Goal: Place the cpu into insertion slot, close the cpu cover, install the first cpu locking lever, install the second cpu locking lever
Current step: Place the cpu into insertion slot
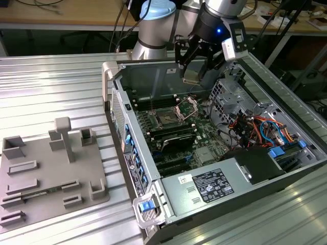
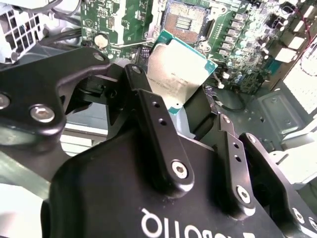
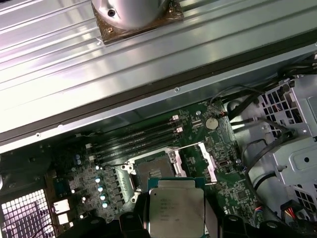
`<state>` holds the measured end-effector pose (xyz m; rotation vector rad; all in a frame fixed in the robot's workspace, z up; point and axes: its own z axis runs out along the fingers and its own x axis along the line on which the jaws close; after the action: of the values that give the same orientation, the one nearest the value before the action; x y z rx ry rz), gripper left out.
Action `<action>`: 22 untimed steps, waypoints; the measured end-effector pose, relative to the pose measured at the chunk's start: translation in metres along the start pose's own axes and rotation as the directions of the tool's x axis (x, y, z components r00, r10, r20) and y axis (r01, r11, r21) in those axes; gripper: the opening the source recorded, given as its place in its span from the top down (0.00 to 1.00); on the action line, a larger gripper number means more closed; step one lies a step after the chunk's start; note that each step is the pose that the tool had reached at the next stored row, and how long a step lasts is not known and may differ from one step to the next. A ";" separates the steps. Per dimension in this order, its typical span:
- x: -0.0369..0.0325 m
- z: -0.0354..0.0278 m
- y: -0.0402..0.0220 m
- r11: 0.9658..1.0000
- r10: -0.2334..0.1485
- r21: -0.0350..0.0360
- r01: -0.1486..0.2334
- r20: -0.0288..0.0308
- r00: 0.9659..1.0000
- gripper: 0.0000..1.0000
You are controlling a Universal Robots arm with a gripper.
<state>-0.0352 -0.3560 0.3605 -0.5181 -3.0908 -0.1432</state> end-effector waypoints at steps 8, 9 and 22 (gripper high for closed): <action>0.0000 0.0001 0.0000 1.000 0.013 0.000 -0.013 0.001 1.000 0.45; 0.0001 0.0001 0.0000 1.000 0.014 0.000 -0.014 0.001 1.000 0.45; 0.0011 0.0010 -0.0004 0.990 0.142 -0.003 -0.142 0.013 0.990 0.45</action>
<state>-0.0363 -0.3560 0.3595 -0.7388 -3.0525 -0.1430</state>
